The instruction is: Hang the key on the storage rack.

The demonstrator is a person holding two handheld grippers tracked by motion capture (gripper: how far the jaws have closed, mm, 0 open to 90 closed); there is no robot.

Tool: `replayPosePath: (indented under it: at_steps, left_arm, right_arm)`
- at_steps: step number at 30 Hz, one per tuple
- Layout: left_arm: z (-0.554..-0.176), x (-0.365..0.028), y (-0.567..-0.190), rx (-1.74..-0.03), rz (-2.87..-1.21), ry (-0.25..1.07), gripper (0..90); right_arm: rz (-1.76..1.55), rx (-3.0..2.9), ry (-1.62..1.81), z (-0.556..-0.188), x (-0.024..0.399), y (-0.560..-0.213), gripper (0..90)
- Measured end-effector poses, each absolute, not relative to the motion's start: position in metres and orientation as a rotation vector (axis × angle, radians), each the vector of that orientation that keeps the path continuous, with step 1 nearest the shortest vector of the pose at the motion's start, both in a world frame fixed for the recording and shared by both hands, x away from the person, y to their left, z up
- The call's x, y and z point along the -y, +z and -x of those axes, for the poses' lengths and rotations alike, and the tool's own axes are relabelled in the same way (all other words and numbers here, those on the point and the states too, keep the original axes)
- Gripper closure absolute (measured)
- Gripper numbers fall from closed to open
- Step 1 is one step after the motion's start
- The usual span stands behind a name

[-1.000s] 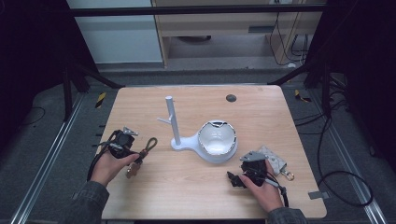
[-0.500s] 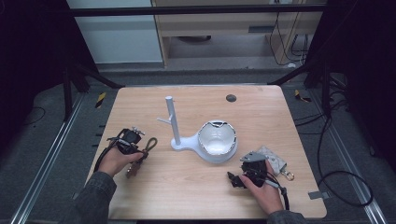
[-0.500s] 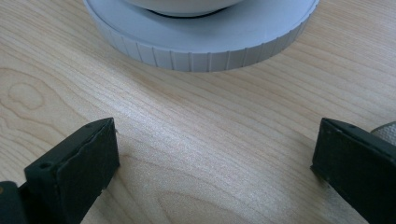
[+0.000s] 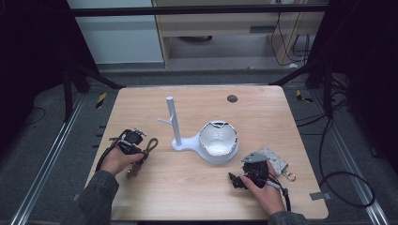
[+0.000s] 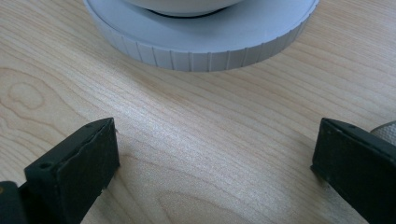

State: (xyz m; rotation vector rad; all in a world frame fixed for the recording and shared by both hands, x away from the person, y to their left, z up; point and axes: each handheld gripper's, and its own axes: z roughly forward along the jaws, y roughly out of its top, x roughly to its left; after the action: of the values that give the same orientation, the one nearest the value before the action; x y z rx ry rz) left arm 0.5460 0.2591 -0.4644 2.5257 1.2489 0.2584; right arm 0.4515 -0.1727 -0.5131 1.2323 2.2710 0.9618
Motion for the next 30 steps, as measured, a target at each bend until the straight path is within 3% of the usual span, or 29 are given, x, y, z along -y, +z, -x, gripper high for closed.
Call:
replayPosePath:
  at_steps: [6,16,30]
  left_arm:
    - [-0.546,-0.258,-0.466,-1.245,-2.54,0.245,64.5]
    - [-0.54,-0.256,-0.457,-1.213,-2.527,0.294,66.2]
    - [-0.485,-0.274,-0.422,-1.083,-2.261,0.458,66.3]
  right_arm:
    - [-1.232,-2.27,0.963,-0.451,0.173,-0.513,0.6]
    - [-1.235,-2.271,0.964,-0.45,0.173,-0.513,0.5]
    - [-1.231,-2.277,0.967,-0.45,0.173,-0.513,0.5]
